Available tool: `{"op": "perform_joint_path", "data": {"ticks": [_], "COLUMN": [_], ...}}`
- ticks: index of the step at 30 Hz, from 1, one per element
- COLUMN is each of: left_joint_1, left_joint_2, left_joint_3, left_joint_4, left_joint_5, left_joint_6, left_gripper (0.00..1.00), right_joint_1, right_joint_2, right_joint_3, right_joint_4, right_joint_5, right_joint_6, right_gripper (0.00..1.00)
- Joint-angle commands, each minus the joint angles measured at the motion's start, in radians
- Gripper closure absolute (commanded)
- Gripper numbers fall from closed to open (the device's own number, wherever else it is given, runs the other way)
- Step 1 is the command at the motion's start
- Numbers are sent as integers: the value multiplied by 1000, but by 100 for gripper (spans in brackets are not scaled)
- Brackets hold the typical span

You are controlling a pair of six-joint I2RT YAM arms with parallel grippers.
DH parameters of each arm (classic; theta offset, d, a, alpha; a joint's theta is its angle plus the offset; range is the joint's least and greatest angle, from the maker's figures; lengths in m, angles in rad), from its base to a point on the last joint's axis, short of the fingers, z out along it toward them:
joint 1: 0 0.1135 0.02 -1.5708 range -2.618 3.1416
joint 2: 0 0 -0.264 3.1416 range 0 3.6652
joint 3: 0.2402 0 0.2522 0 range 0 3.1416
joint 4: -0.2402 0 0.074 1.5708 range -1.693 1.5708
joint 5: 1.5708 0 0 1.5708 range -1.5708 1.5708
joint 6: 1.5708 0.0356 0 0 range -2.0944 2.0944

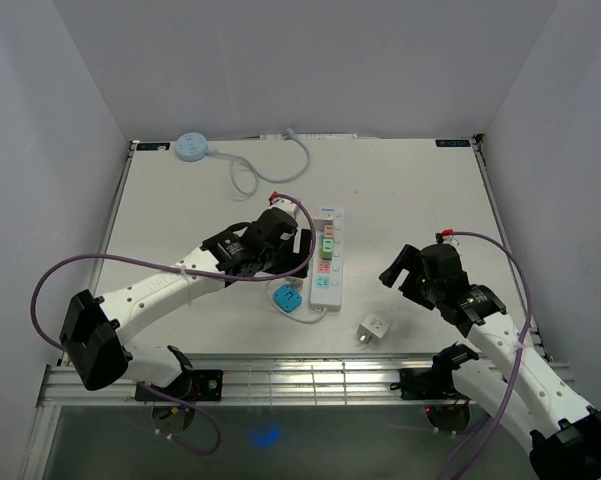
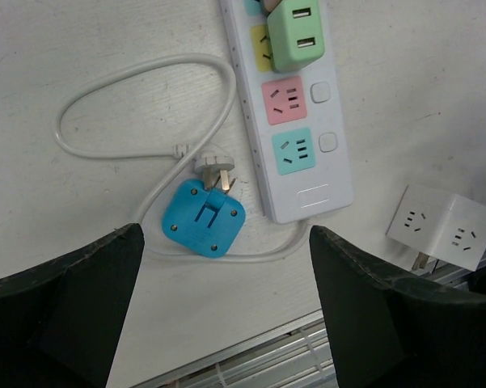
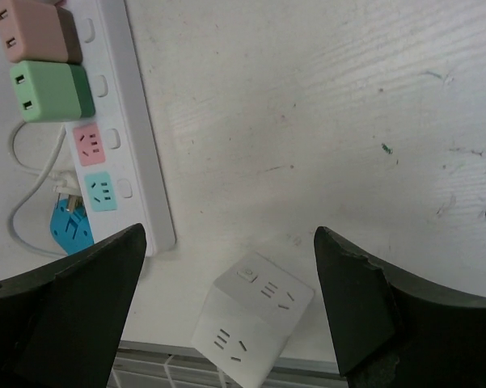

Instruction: Insert the plug

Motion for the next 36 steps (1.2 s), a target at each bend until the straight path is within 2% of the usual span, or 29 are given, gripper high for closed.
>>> {"op": "perform_joint_path", "data": {"ticks": [1, 2, 7, 12, 20, 25, 30, 36], "left_joint_1": [3, 3, 5, 9, 35, 42, 43, 43], "left_joint_2": [-80, -88, -121, -166, -137, -131, -123, -120], "left_joint_3": [-29, -35, -28, -46, -44, -41, -37, -35], "left_joint_4": [32, 36, 15, 6, -37, -27, -22, -22], "left_joint_5": [-38, -31, -20, -52, -31, -15, -6, 12], "left_joint_6": [30, 56, 70, 64, 55, 53, 55, 59], "left_gripper": [6, 2, 2, 2, 2, 2, 2, 2], "right_joint_1": [68, 91, 258, 327, 372, 382, 398, 398], "right_joint_2": [8, 15, 90, 120, 131, 215, 215, 210], "right_joint_3": [35, 36, 64, 62, 87, 125, 85, 36], "right_joint_4": [-97, -100, -142, -165, -298, -389, -335, -254], "right_joint_5": [58, 74, 161, 184, 223, 213, 196, 206], "right_joint_6": [161, 179, 331, 409, 518, 543, 567, 572], "right_gripper": [11, 11, 11, 11, 11, 11, 11, 1]}}
